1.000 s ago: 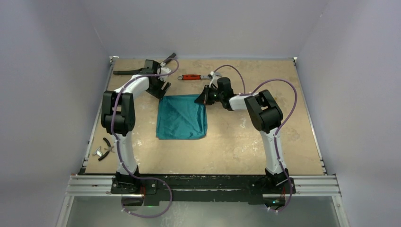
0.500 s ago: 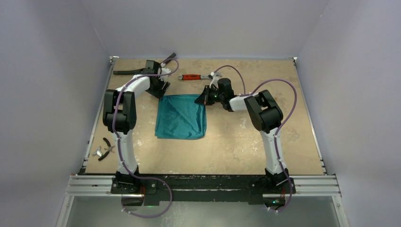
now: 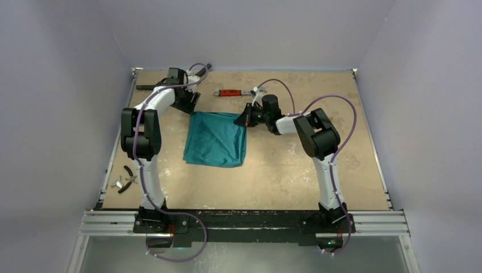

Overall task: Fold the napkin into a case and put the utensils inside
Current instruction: Smooth out the lower triangle-folded napkin at the center of the board.

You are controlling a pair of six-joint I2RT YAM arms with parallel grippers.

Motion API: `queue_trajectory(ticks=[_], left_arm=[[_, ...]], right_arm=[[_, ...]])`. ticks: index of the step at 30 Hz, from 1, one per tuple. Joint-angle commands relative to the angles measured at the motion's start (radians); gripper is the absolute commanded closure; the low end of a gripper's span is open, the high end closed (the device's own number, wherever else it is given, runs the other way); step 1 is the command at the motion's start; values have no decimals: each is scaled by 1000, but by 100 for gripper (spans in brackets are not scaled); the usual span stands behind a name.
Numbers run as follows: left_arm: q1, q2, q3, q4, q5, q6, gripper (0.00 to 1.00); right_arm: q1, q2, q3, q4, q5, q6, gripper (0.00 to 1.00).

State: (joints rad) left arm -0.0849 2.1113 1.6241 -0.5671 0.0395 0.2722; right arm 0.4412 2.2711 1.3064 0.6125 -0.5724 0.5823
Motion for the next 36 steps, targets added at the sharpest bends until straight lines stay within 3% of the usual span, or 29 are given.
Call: queue_trajectory(ticks=[1,12,21,29,36], left_arm=[[29,-26,78,-17,55,-43,40],[29,-39,90,-92,163,-67,33],[36,-77,75,-137,252,-39,16],[25,-121,16,-157,239,39,17],[28,-226,54,-222,293,90,5]], right_arm=[[-9,31,-46,-142,23,-51,100],[-9,33,-30,-151,13,-55,100],[-9,30,-16,-160,17,-68,100],[0,-76,25,-181,-12,-92,100],[70,-260,47,-272,51,-211,72]])
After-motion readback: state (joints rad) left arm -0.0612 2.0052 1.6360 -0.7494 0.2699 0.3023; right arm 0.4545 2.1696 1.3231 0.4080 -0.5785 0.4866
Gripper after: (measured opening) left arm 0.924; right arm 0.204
